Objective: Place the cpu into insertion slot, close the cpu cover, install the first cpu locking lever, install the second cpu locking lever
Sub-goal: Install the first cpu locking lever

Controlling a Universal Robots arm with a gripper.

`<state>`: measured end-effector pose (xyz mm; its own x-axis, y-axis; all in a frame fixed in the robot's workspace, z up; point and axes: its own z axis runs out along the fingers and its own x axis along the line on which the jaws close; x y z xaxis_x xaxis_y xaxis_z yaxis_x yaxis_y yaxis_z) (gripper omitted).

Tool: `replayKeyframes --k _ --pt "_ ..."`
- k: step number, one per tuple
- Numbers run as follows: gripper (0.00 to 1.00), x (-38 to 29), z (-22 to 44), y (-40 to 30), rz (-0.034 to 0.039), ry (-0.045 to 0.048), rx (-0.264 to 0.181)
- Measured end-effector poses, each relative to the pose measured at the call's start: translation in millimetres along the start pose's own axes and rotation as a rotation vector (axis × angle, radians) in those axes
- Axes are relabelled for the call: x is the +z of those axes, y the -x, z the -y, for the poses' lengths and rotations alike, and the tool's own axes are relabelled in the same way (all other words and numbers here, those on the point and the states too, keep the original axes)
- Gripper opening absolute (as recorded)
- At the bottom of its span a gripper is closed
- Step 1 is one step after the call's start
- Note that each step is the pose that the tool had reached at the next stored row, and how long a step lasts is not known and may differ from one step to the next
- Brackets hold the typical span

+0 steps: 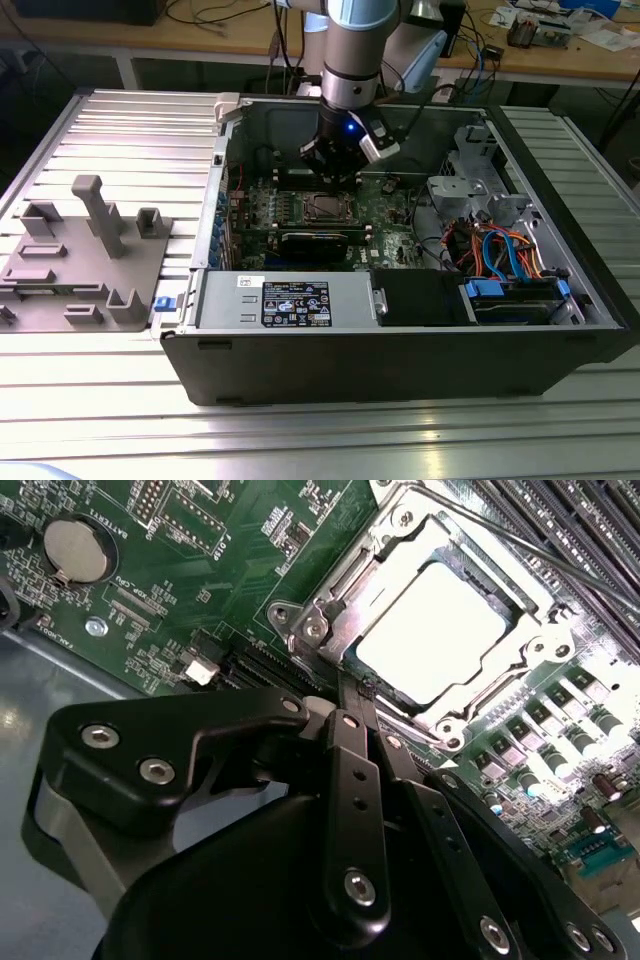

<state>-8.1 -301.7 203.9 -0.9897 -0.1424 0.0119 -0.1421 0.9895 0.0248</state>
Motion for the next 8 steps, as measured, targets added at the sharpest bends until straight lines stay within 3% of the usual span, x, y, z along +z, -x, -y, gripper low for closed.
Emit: replayKeyframes --k 8 --pt "0.11 3.1 1.2 3.9 -0.002 0.0 0.0"
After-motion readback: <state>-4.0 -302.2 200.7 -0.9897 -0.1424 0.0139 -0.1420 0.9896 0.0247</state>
